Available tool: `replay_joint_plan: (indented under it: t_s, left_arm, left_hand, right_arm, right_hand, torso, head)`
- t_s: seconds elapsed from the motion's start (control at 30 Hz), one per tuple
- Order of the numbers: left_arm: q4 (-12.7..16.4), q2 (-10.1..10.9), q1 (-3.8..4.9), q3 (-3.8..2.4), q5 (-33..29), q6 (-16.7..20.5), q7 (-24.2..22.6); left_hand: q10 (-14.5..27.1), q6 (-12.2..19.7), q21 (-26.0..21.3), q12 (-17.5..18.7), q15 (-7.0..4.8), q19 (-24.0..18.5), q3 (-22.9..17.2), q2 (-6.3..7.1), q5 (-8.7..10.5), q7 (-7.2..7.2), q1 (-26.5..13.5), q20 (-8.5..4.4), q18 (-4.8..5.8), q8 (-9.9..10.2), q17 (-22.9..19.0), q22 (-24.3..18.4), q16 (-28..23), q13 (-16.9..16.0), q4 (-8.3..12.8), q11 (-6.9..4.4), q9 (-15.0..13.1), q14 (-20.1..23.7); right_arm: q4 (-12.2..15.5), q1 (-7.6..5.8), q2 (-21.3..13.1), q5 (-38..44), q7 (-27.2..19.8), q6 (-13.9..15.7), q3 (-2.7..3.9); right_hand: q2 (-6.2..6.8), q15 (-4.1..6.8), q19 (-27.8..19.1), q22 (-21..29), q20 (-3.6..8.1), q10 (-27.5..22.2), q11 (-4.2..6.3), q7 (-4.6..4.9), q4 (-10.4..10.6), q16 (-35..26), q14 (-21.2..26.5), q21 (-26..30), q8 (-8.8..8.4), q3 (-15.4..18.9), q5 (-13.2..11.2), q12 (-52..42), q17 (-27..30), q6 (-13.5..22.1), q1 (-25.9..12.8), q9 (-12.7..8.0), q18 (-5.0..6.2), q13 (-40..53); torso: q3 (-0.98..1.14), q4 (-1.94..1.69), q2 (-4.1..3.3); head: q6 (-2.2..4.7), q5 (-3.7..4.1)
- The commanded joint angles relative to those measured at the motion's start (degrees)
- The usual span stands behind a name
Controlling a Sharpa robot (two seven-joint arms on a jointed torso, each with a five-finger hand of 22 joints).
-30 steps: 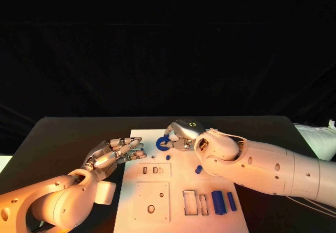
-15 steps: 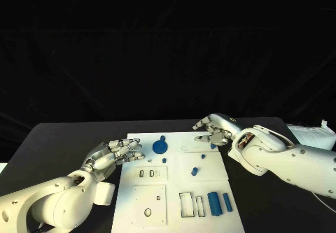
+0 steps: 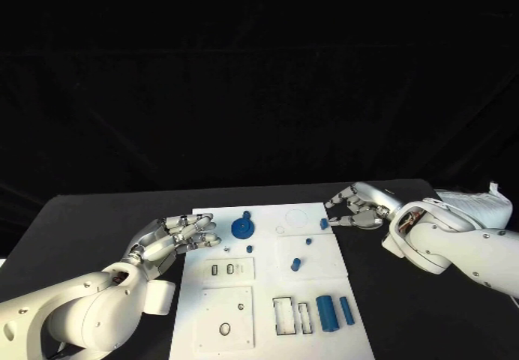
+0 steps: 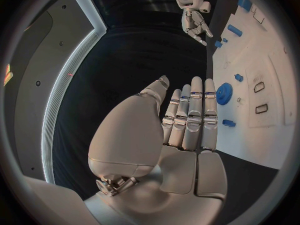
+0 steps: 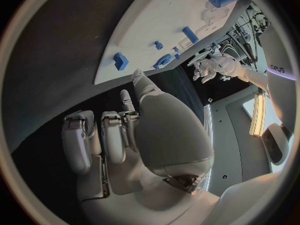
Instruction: Assemble the parts on the task board
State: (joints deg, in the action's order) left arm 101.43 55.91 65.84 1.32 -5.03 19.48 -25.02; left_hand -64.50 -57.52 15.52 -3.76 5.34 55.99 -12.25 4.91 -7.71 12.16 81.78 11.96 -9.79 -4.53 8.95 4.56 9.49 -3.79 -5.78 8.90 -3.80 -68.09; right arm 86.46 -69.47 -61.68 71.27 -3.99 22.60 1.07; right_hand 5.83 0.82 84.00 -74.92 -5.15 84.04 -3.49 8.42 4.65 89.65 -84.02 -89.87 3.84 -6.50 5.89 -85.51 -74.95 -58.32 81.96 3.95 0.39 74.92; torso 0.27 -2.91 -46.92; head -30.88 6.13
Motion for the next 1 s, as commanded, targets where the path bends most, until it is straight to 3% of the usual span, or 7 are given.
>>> replay_joint_plan:
  t_s: [0.03,0.3,0.83,1.0]
  left_arm:
    - [-0.12,-0.1,-0.02,0.0,-0.03,-1.29,-0.74]
    - [-0.35,-0.16,-0.04,0.01,-0.03,-1.31,-0.7]
    - [-0.31,-0.19,-0.06,0.01,-0.03,-1.35,-0.58]
    - [-0.27,-0.2,-0.08,0.02,-0.03,-1.39,-0.53]
  left_hand:
    - [0.47,0.04,-0.22,0.12,0.35,0.09,-0.26,-0.49,0.24,0.3,-0.1,0.1,-0.73,0.31,0.06,-0.05,-0.2,0.03,0.02,-0.04,0.01,0.14]
    - [0.47,0.03,-0.23,0.11,0.35,0.1,-0.28,-0.47,0.24,0.29,-0.12,0.1,-0.73,0.32,0.07,-0.06,-0.21,0.03,0.04,-0.05,0.0,0.13]
    - [0.48,0.06,-0.24,0.12,0.35,0.1,-0.32,-0.43,0.25,0.3,-0.14,0.1,-0.73,0.36,0.09,-0.08,-0.24,0.03,0.07,-0.05,0.01,0.13]
    - [0.48,0.06,-0.24,0.12,0.35,0.1,-0.32,-0.43,0.25,0.3,-0.14,0.1,-0.73,0.36,0.09,-0.08,-0.24,0.03,0.07,-0.05,0.01,0.13]
  right_arm:
    - [-0.57,0.57,0.25,-1.44,-1.97,-2.09,-0.01]
    - [-2.87,1.51,1.71,-1.58,-1.84,-2.18,-0.01]
    - [-6.04,2.01,4.89,-1.51,-1.13,-2.48,-0.01]
    - [-6.57,2.38,5.53,-1.53,-0.88,-3.18,0.0]
  right_hand:
    - [0.67,0.05,6.0,-15.08,-0.02,3.97,0.05,0.03,0.08,0.0,-5.79,-0.13,-0.32,0.49,0.31,0.35,-14.21,0.6,-0.35,-0.13,-0.39,12.48]
    - [0.42,-0.06,6.0,-15.08,-0.12,4.01,-0.04,0.12,0.07,0.03,-5.81,-0.13,-0.31,0.65,0.56,0.29,-14.28,1.0,-0.49,-0.16,-0.39,12.52]
    - [-2.14,0.07,6.0,-15.08,-0.14,4.24,0.13,-0.11,-0.37,0.17,-5.89,-0.13,0.45,-0.22,0.46,-0.18,-14.62,-1.15,-0.17,0.19,-0.39,12.79]
    - [-2.72,0.17,6.0,-15.08,-0.06,4.49,0.38,-0.37,-0.81,0.31,-5.96,-0.13,0.48,-0.71,0.25,-0.76,-14.95,-1.83,0.21,0.19,-0.39,13.1]
  torso:
    - [-0.02,-0.06,-0.01]
    - [-0.22,-0.16,0.05]
    - [-0.22,0.0,0.14]
    - [-0.2,-0.13,0.13]
  head:
    - [-0.22,-0.02]
    - [-0.55,-0.11]
    - [-0.94,-0.44]
    - [-0.94,-0.41]
